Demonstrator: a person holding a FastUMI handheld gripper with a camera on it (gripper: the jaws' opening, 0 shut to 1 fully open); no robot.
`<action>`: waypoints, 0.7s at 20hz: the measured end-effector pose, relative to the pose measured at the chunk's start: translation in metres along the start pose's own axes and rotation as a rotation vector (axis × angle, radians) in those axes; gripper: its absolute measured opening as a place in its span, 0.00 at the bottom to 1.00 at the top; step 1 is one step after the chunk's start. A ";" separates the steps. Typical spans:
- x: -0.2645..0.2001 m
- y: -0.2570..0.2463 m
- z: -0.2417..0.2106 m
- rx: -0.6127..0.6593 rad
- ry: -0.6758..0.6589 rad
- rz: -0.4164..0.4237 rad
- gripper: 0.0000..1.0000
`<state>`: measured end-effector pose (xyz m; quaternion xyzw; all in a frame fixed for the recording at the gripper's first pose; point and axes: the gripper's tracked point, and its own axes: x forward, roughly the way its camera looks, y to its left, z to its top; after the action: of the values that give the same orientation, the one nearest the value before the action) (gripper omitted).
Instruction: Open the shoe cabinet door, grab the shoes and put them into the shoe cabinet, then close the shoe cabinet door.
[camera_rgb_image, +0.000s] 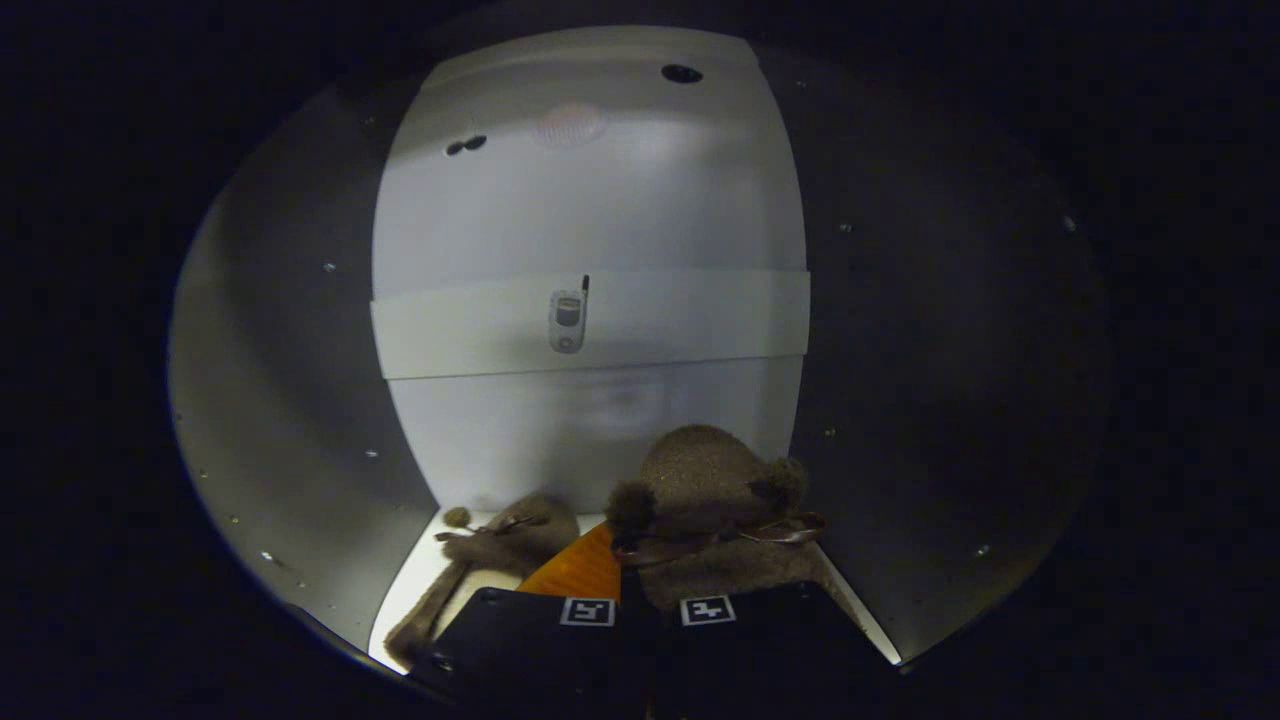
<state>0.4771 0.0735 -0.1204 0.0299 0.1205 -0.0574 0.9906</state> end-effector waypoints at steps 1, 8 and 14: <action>0.010 -0.002 -0.006 -0.015 0.007 -0.015 0.09; 0.034 0.009 -0.055 -0.026 0.160 -0.003 0.22; 0.017 0.011 -0.061 0.026 0.240 0.021 0.57</action>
<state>0.4805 0.0865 -0.1833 0.0509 0.2373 -0.0446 0.9691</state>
